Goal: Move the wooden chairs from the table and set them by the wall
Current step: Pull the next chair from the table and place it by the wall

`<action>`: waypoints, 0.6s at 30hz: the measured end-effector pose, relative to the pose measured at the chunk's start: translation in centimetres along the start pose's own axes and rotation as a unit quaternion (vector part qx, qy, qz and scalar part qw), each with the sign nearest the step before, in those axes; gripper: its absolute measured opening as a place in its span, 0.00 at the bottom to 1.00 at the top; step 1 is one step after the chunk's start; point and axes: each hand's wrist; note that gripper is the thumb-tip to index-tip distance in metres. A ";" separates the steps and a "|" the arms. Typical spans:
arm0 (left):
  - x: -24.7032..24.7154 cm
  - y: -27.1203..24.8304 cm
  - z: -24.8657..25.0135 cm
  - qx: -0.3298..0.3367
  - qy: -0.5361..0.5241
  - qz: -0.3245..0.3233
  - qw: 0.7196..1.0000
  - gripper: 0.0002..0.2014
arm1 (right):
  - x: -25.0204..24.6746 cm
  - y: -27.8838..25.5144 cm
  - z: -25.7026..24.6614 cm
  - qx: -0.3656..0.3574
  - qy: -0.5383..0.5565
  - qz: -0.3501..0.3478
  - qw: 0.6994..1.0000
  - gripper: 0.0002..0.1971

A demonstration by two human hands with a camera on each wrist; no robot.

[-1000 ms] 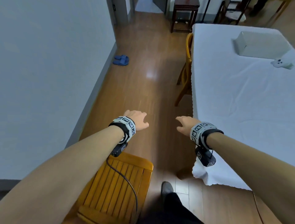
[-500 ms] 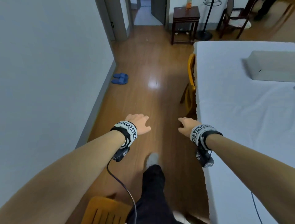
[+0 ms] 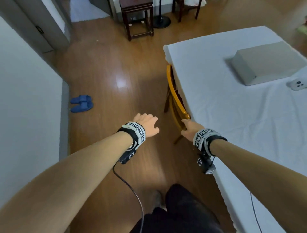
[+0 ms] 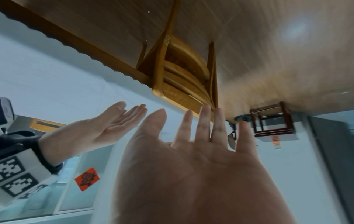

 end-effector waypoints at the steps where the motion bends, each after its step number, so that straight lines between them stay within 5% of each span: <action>1: -0.3 2.3 -0.5 0.015 0.003 -0.001 1.000 0.25 | -0.4 1.7 0.1 0.008 0.008 0.008 1.000 0.25; 9: -0.3 20.8 -3.9 0.118 0.018 0.019 0.993 0.26 | -0.9 15.8 0.6 0.057 0.078 0.046 0.994 0.20; 18: 1.4 33.5 -7.2 0.282 0.119 -0.035 0.951 0.37 | 1.4 22.4 -1.2 0.196 0.119 0.009 0.973 0.22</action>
Point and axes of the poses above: each hand's wrist, its own y-axis towards the middle knuckle, its own x-axis out of the palm, z = x × y, and after that the axes turned 11 degrees about z, right-handed
